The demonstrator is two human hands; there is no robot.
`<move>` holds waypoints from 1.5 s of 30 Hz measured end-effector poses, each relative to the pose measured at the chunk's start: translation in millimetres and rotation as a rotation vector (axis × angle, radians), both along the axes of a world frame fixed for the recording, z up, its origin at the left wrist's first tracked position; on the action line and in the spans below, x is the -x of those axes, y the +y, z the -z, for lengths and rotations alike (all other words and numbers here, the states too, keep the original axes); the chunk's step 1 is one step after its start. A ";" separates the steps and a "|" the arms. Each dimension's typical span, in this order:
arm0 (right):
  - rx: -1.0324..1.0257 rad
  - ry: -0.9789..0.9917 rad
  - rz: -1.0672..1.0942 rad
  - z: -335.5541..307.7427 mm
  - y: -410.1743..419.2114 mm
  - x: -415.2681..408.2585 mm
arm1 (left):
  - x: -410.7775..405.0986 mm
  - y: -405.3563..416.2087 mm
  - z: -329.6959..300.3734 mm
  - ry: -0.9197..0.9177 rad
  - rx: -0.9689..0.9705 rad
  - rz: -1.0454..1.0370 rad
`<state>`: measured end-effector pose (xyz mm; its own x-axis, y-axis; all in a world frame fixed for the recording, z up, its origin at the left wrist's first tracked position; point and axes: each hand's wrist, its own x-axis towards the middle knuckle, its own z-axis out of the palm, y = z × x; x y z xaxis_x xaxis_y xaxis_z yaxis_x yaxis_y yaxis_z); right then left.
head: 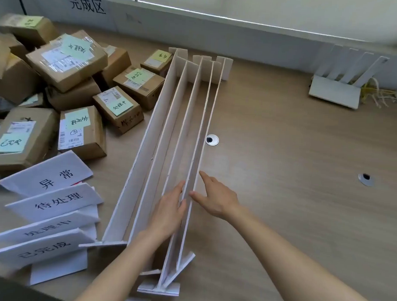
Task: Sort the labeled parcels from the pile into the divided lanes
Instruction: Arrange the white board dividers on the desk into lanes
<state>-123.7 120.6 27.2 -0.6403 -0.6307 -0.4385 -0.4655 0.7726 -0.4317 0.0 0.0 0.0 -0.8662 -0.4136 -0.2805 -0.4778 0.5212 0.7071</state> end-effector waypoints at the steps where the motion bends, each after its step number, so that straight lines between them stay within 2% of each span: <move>1: 0.002 -0.012 0.006 -0.5 -2.3 -0.7 | 0.5 -0.7 0.9 0.000 -0.008 -0.014; 5: 0.023 -0.062 0.072 2.2 -6.0 -3.4 | 1.5 -2.9 3.0 -0.004 -0.017 -0.044; 20: 0.341 -0.292 0.323 15.3 -11.6 -20.0 | -5.1 -2.0 7.0 0.099 -0.032 -0.147; 34: 0.347 -0.177 0.482 -4.3 35.0 -17.7 | -4.5 19.3 -14.3 0.189 -0.018 -0.222; 45: 0.345 -0.080 0.548 -71.3 98.6 -21.2 | 5.8 53.8 -89.5 0.294 -0.029 -0.188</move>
